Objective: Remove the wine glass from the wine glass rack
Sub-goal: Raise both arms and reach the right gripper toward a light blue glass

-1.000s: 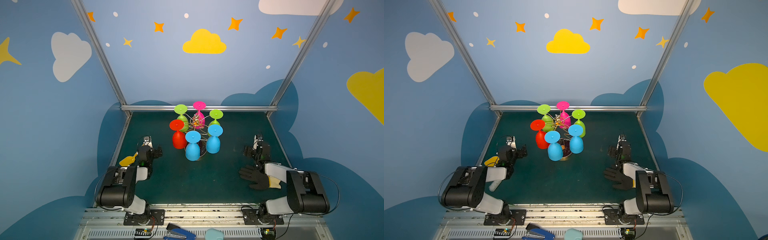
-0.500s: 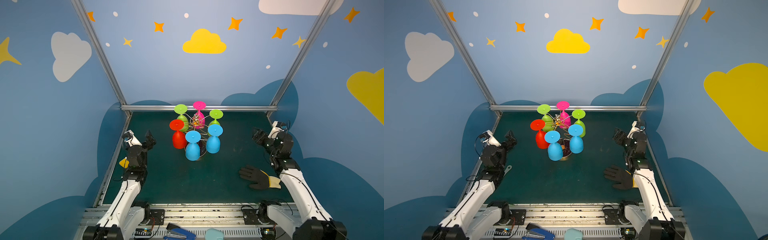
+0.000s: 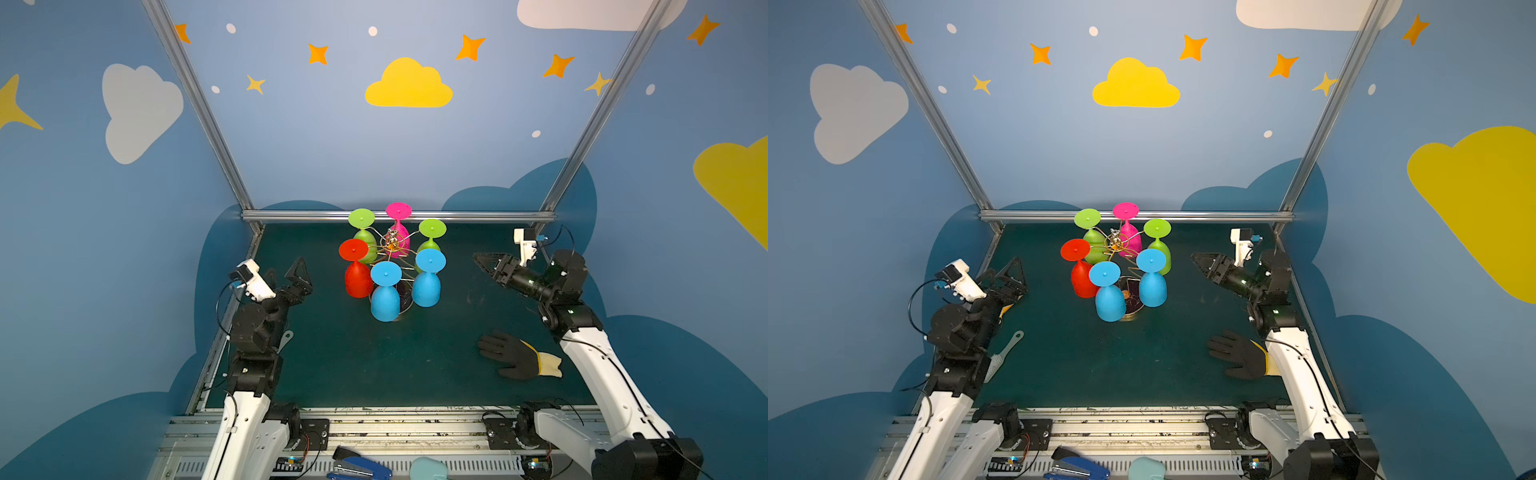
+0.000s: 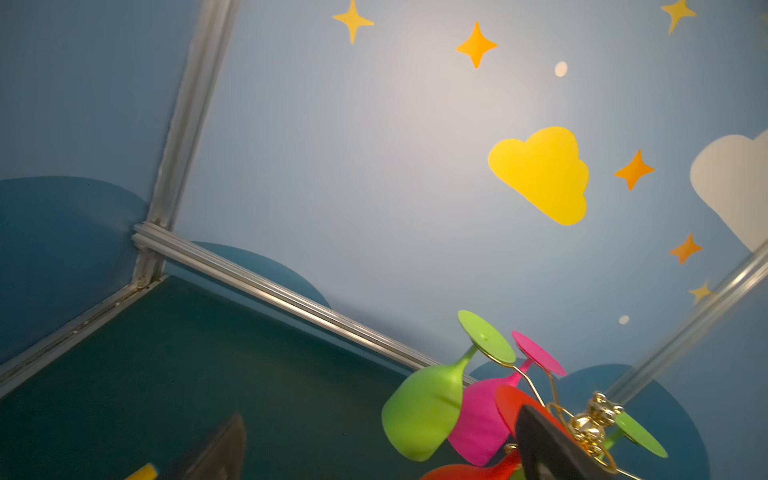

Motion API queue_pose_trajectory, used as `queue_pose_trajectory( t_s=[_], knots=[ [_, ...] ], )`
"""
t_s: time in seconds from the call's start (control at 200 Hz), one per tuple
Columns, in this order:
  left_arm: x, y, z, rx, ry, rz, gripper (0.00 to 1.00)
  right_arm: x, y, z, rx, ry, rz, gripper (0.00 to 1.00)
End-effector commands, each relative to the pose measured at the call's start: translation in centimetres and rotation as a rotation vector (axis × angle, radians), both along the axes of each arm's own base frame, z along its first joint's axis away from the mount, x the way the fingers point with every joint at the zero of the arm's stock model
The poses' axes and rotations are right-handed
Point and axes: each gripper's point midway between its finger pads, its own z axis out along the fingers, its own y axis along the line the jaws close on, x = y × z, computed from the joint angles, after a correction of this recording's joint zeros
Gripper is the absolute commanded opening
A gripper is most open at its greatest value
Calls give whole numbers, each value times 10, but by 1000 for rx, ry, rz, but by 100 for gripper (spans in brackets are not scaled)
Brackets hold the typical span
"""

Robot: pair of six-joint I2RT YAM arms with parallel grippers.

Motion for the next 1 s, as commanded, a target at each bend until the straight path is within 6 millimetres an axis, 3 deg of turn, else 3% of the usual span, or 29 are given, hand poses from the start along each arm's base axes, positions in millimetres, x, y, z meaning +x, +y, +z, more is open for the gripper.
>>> queue_pose_trajectory(
  t_s=[0.0,0.12,0.345,0.641,0.996],
  knots=[
    [0,-30,-4,103,120,-179,100,-14,22,10,31,34,123,62],
    [-5,-40,-5,182,161,-250,100,-14,35,11,33,46,167,62],
    [-12,-30,-14,148,142,-197,100,-8,54,0,4,79,212,58],
    [-10,-26,-19,119,160,-199,100,2,76,1,30,92,278,50],
    [-11,-22,-20,105,157,-187,100,6,82,0,43,120,287,28]
  ],
)
